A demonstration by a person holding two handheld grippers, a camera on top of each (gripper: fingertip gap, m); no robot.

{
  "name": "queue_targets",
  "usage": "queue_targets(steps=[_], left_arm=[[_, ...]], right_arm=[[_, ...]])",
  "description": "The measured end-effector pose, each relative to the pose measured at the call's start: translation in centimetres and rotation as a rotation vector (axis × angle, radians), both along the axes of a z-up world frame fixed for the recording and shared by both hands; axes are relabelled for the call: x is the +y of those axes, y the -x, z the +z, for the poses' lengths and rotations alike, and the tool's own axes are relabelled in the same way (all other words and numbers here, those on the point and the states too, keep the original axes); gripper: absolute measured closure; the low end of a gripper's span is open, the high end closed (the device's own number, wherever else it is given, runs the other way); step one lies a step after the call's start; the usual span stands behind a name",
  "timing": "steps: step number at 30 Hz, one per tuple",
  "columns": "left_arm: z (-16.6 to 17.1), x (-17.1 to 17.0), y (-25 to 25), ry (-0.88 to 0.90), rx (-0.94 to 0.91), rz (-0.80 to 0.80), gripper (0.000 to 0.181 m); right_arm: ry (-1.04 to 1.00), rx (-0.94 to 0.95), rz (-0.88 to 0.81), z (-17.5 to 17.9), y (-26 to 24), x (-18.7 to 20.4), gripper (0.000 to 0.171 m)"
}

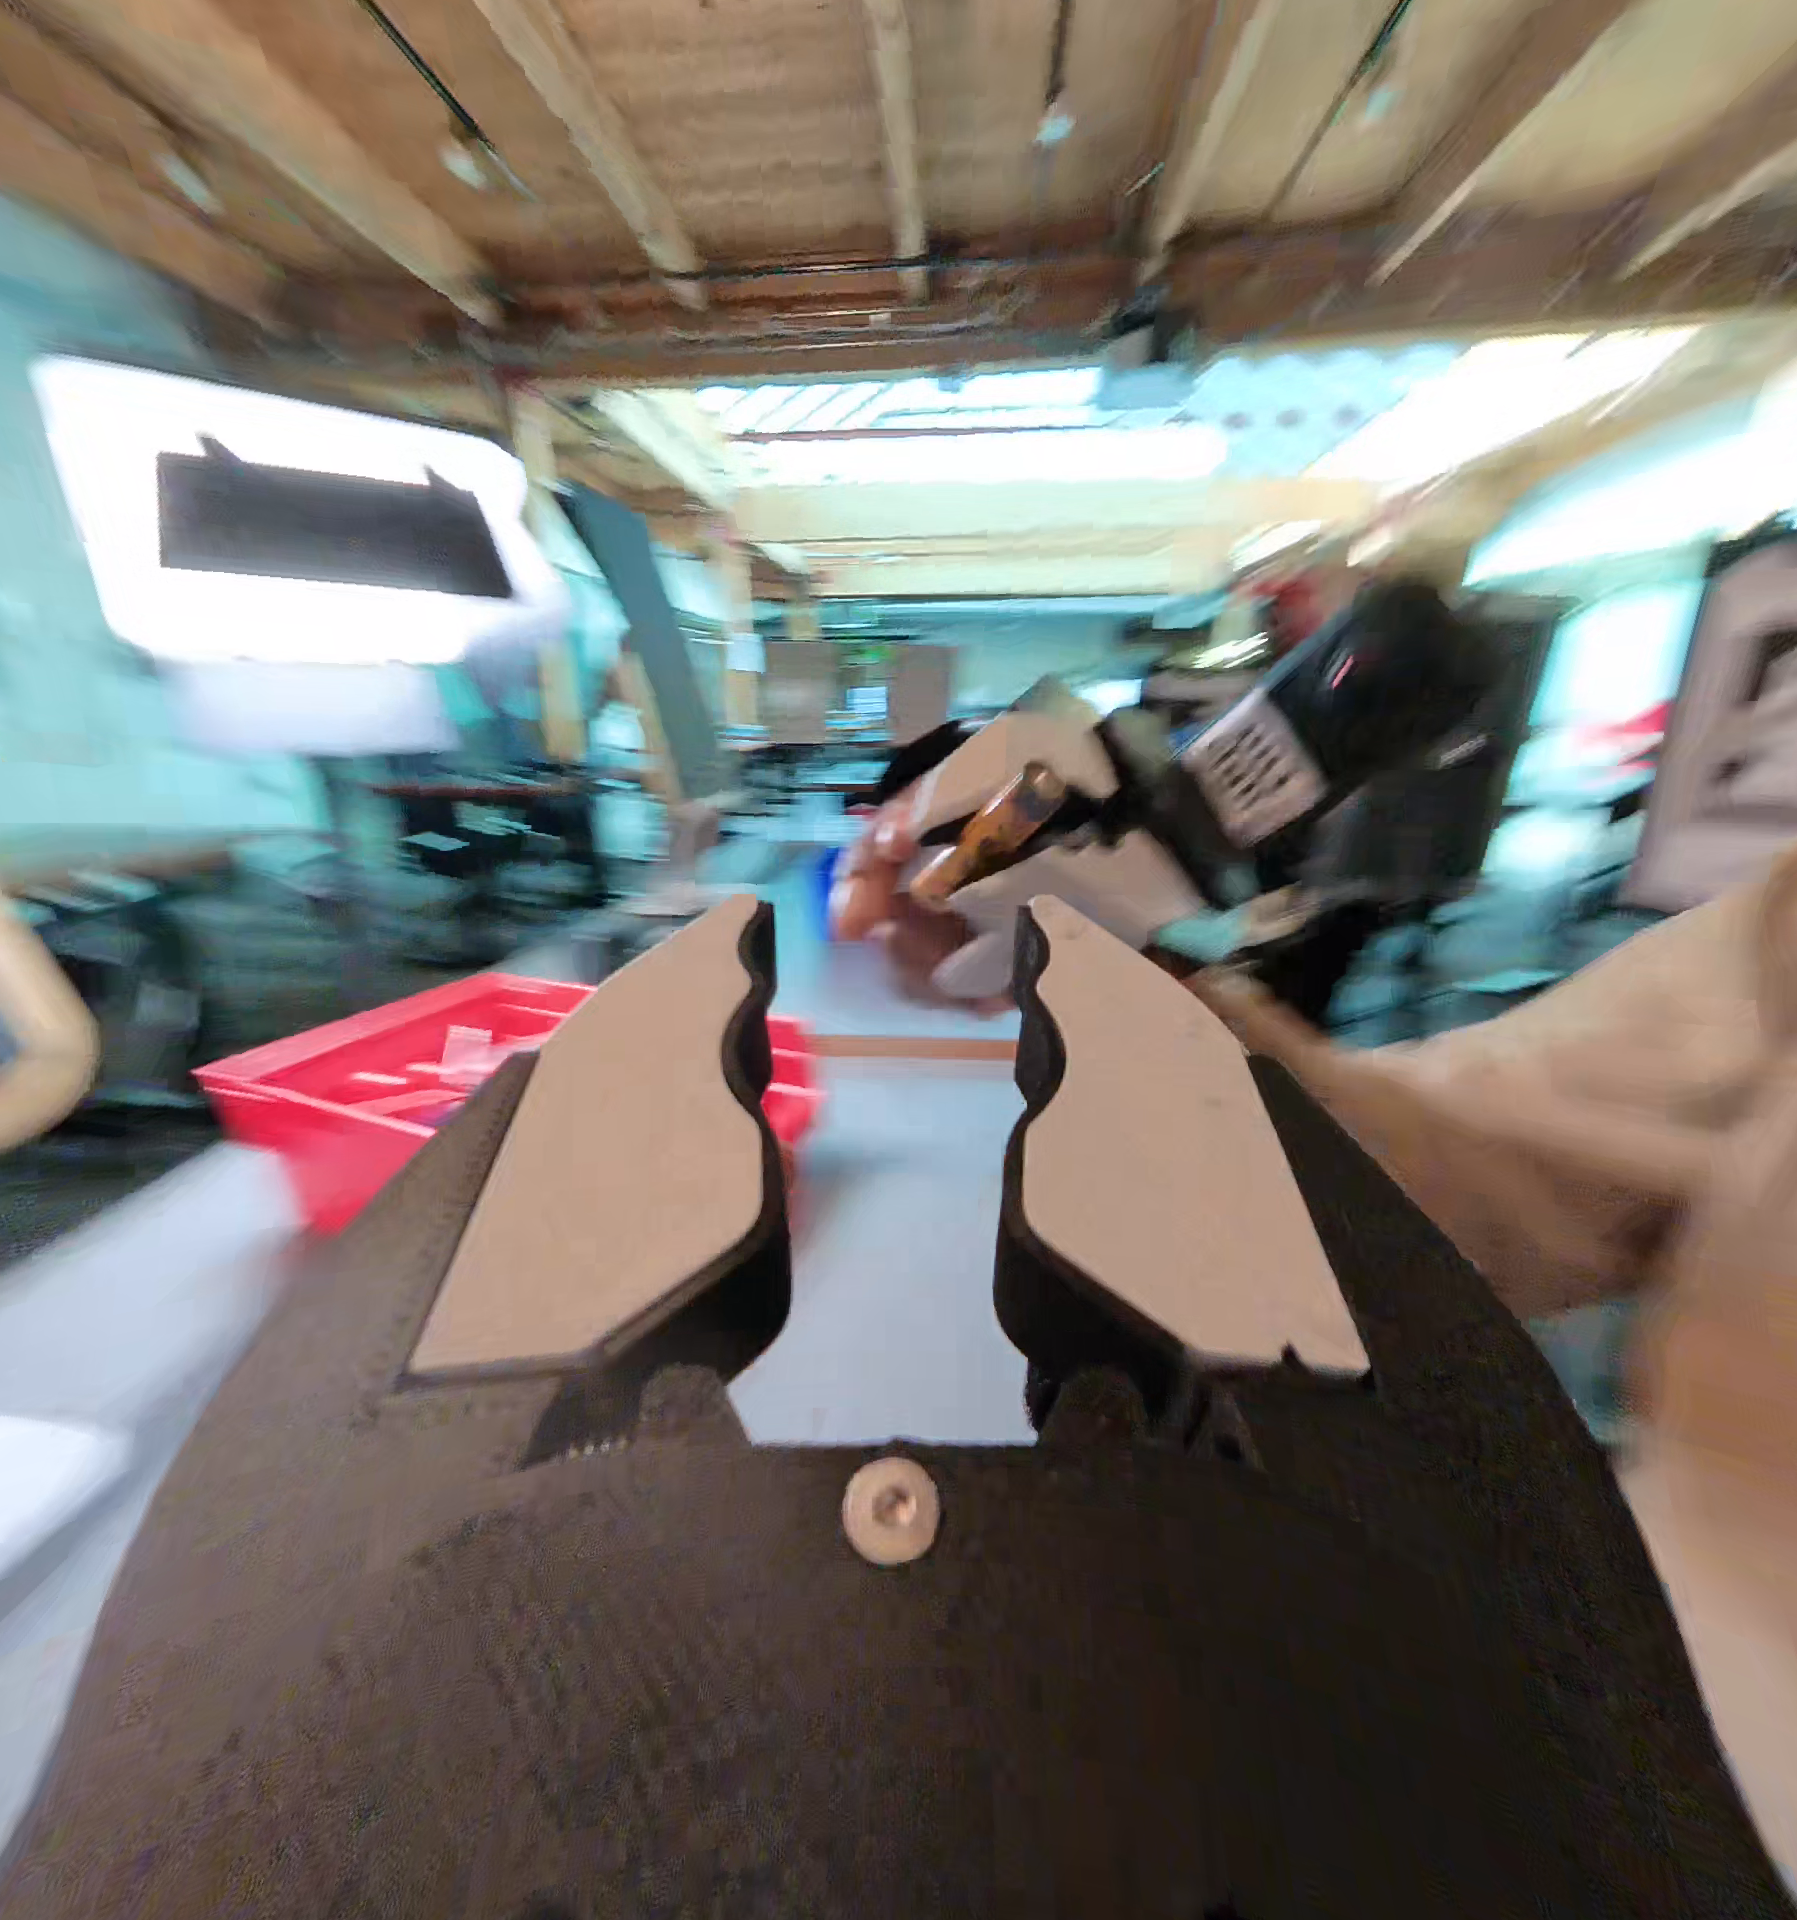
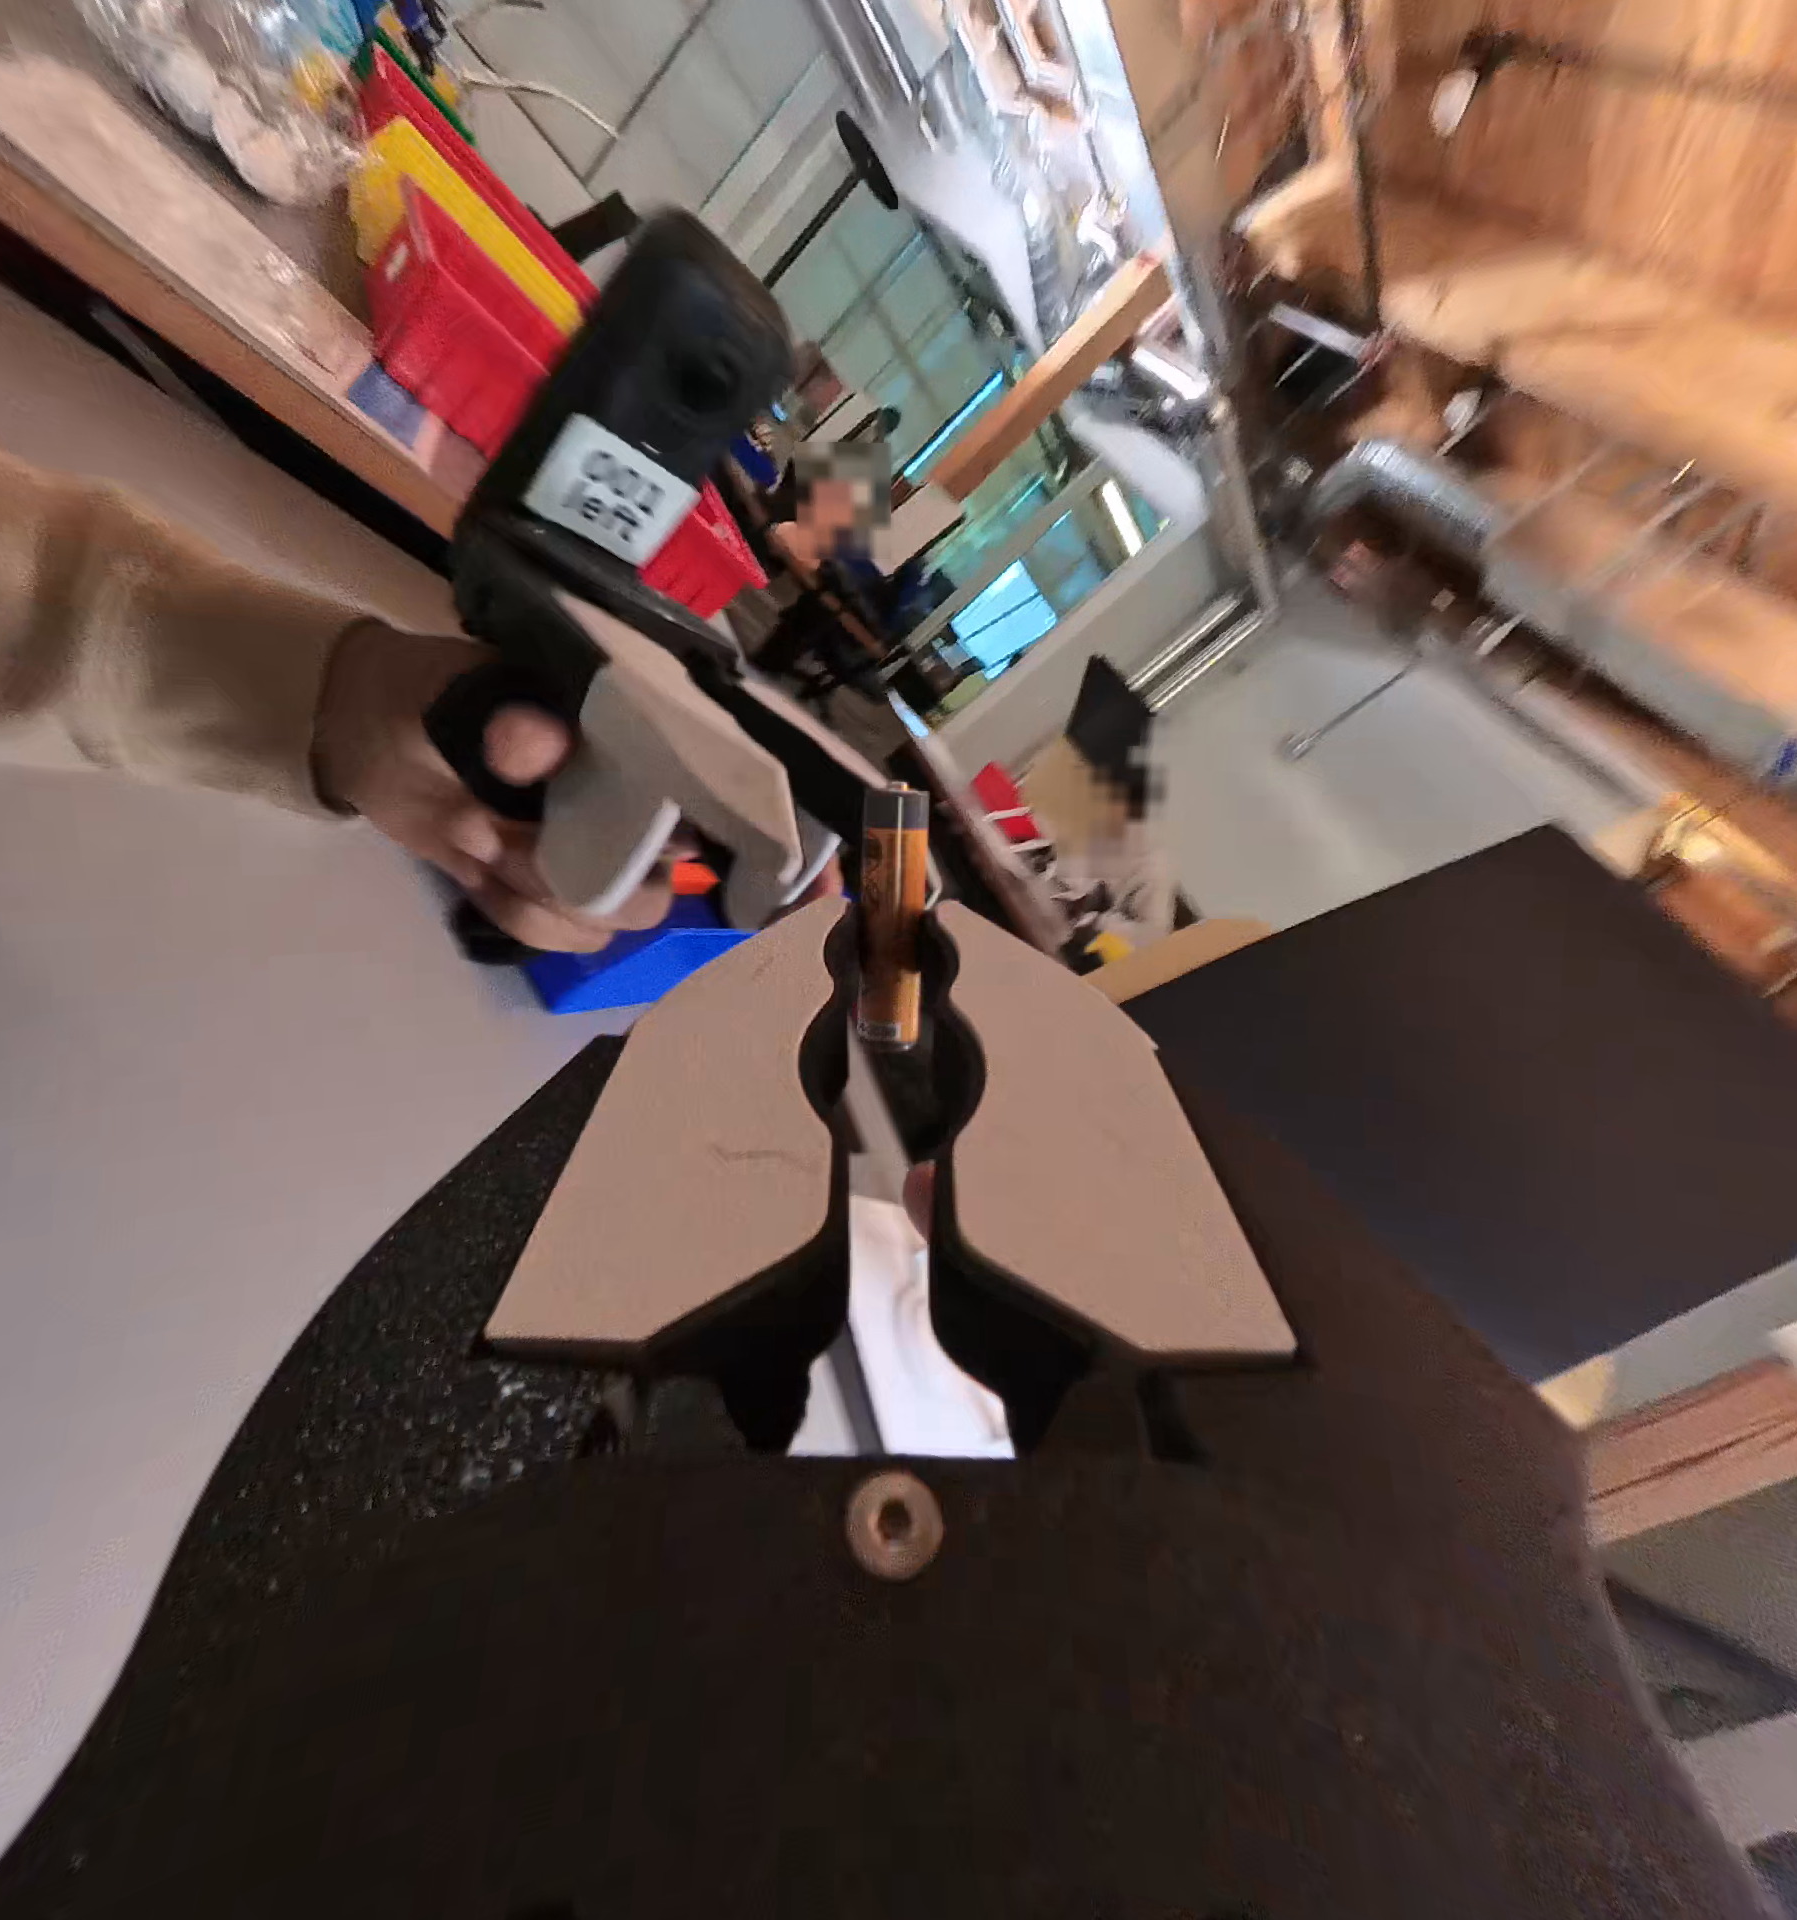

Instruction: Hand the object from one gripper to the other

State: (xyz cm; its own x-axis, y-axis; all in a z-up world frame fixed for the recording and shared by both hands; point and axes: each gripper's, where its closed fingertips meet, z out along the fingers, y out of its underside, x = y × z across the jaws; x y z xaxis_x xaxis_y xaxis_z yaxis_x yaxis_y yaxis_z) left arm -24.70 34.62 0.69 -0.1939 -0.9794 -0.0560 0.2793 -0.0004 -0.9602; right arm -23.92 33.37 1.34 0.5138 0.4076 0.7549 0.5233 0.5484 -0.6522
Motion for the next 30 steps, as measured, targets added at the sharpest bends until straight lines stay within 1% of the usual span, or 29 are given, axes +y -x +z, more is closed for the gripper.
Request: queue_targets(steps=[2, 3, 5, 7, 9, 10, 13, 14, 15, 17, 19, 20, 21, 22, 24, 27, 28, 30], left_arm=[[0.2, -1.2, 0.2, 0.208, 0.042, -0.217, 0.13], [0.3, -1.7, 0.2, 0.27, 0.054, -0.298, 0.127], [0.4, -2.4, 0.2, 0.346, 0.061, -0.393, 0.125], [0.5, -3.3, 0.3, 0.399, 0.074, -0.483, 0.125], [0.2, -3.9, 0.2, 0.418, 0.105, -0.528, 0.127], [0.1, -3.8, 0.1, 0.411, 0.105, -0.513, 0.135], [-0.1, -3.3, -0.2, 0.356, 0.099, -0.437, 0.14], [0.1, -2.9, -0.2, 0.333, 0.082, -0.399, 0.152], [0.4, -2.2, 0.0, 0.319, 0.054, -0.345, 0.16], [0.6, -0.6, 0.2, 0.306, 0.042, -0.236, 0.17], [0.6, -0.1, 0.3, 0.251, 0.054, -0.163, 0.18], [0.8, 0.0, 0.4, 0.205, 0.048, -0.122, 0.181], [0.7, -0.1, 0.4, 0.164, 0.054, -0.088, 0.178], [0.5, -0.2, 0.2, 0.136, 0.077, -0.064, 0.172], [0.4, -0.5, 0.1, 0.114, 0.097, -0.06, 0.162], [-0.1, -0.7, -0.1, 0.128, 0.138, -0.081, 0.155], [-0.2, -0.8, -0.1, 0.133, 0.143, -0.096, 0.155], [-0.6, -1.6, 0.0, 0.141, 0.171, -0.164, 0.167]], right_arm=[[-0.117, -0.06, -0.046, 0.1, 0.3, 0.1, 0.161], [-0.182, -0.101, -0.068, 0.0, 0.5, 0.2, 0.161], [-0.284, -0.177, -0.09, -0.3, 1.1, 0.0, 0.161], [-0.322, -0.214, -0.088, -0.6, 1.8, -0.2, 0.161], [-0.357, -0.233, -0.088, -0.7, 2.1, -0.3, 0.161], [-0.361, -0.236, -0.087, -0.7, 2.2, -0.4, 0.161], [-0.34, -0.248, -0.102, -0.8, 2.0, -0.2, 0.161], [-0.333, -0.252, -0.123, -0.8, 1.7, 0.0, 0.161], [-0.322, -0.253, -0.154, -0.7, 1.3, 0.3, 0.161], [-0.292, -0.218, -0.148, -0.3, 0.9, 0.2, 0.161], [-0.235, -0.208, -0.161, -0.3, 0.6, 0.4, 0.161], [-0.236, -0.237, -0.187, -0.5, 0.4, 0.6, 0.161], [-0.248, -0.263, -0.2, -0.6, 0.3, 0.7, 0.161], [-0.246, -0.262, -0.191, -0.6, 0.4, 0.5, 0.161], [-0.215, -0.24, -0.156, -0.6, 0.6, 0.3, 0.161], [-0.206, -0.254, -0.107, -1.0, 1.0, -0.2, 0.161], [-0.197, -0.263, -0.097, -1.1, 1.2, -0.3, 0.161], [-0.208, -0.269, -0.089, -1.1, 1.3, -0.5, 0.161]])
